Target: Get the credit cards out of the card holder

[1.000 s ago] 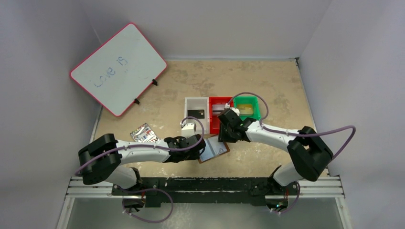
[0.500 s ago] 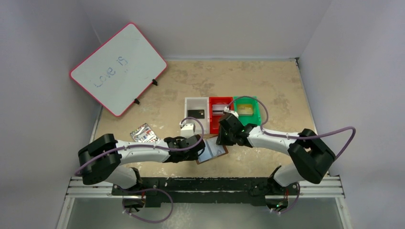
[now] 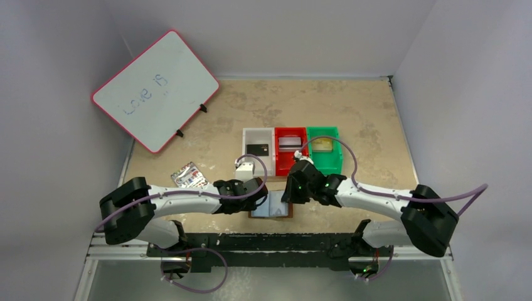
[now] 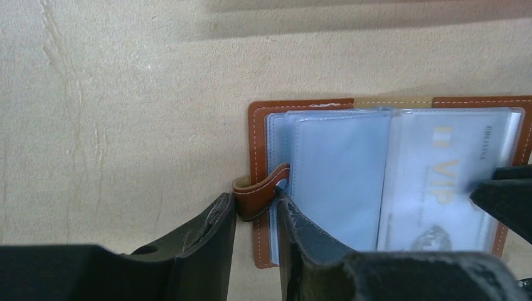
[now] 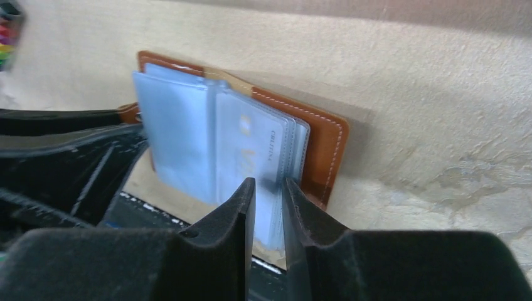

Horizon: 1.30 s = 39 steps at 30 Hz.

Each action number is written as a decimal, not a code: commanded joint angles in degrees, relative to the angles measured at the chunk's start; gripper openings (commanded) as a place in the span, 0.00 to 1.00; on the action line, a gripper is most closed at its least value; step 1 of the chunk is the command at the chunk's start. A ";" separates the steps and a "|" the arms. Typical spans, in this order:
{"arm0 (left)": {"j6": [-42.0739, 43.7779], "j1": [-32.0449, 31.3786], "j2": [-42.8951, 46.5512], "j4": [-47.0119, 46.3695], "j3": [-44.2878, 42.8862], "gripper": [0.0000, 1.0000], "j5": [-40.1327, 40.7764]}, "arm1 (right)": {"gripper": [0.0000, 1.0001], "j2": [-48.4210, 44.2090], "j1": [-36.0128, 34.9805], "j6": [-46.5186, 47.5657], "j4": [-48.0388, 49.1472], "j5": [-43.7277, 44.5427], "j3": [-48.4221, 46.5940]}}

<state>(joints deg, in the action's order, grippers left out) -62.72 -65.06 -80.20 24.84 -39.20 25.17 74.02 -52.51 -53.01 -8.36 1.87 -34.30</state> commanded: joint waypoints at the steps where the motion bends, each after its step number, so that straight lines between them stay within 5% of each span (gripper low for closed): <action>1: 1.85 -0.33 1.31 -3.25 -0.84 0.29 -0.29 | 0.25 -2.73 -0.32 -1.07 3.33 -3.89 -1.68; 19: 1.34 -0.33 1.18 -3.46 -0.63 0.28 -0.42 | 0.25 -0.36 -0.31 -2.41 2.75 -3.24 -4.66; 39: 0.94 -0.33 0.66 -3.66 -0.66 0.28 -0.73 | 0.37 -1.46 -0.33 -2.20 3.17 -4.11 -5.16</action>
<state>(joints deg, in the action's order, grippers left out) -61.71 -65.06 -80.20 24.69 -39.20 25.21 73.38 -52.51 -55.07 -6.50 -1.30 -37.67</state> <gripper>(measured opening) 0.280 0.352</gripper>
